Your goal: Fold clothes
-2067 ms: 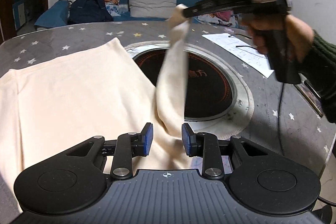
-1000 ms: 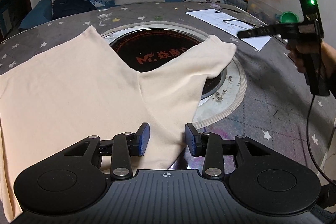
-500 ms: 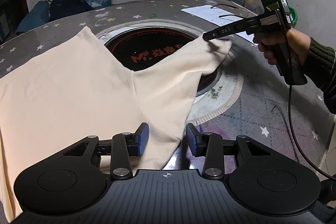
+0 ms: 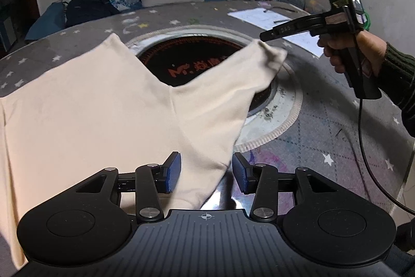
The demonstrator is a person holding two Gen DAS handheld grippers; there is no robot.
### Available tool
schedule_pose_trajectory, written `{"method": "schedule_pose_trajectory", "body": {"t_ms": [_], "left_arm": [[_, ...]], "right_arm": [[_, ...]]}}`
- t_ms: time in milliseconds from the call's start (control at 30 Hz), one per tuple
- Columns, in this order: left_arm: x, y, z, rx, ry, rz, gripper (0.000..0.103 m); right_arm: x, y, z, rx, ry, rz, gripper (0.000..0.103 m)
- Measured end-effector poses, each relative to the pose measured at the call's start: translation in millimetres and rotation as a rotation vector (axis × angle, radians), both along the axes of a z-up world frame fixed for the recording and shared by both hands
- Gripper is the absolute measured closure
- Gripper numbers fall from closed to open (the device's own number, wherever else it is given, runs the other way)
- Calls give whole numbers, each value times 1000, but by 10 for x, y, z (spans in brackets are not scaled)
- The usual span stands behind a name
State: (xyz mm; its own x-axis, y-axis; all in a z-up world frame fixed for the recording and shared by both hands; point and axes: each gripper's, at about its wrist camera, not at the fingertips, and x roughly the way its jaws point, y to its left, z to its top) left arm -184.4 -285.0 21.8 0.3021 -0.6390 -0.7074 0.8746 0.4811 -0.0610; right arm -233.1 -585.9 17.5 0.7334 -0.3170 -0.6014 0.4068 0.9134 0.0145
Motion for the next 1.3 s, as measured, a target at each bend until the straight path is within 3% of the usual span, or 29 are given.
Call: {"method": "schedule_pose_trajectory", "body": {"t_ms": [267, 500, 733, 967, 1200, 1300], "left_arm": [[225, 572, 201, -27, -59, 169, 54], [741, 882, 385, -24, -100, 364, 54], [1522, 864, 469, -10, -83, 520, 54], [2211, 698, 316, 53, -44, 620, 54], [2480, 653, 183, 108, -23, 670, 55], [2538, 668, 125, 116, 8, 688, 67]], "right_arm": [[24, 575, 257, -1, -55, 184, 87], [184, 1316, 307, 27, -68, 400, 80], [321, 1846, 339, 41, -62, 569, 80], [408, 2108, 297, 93, -47, 652, 80], [536, 2262, 298, 114, -39, 734, 80], [574, 2304, 306, 116, -34, 757, 80]]}}
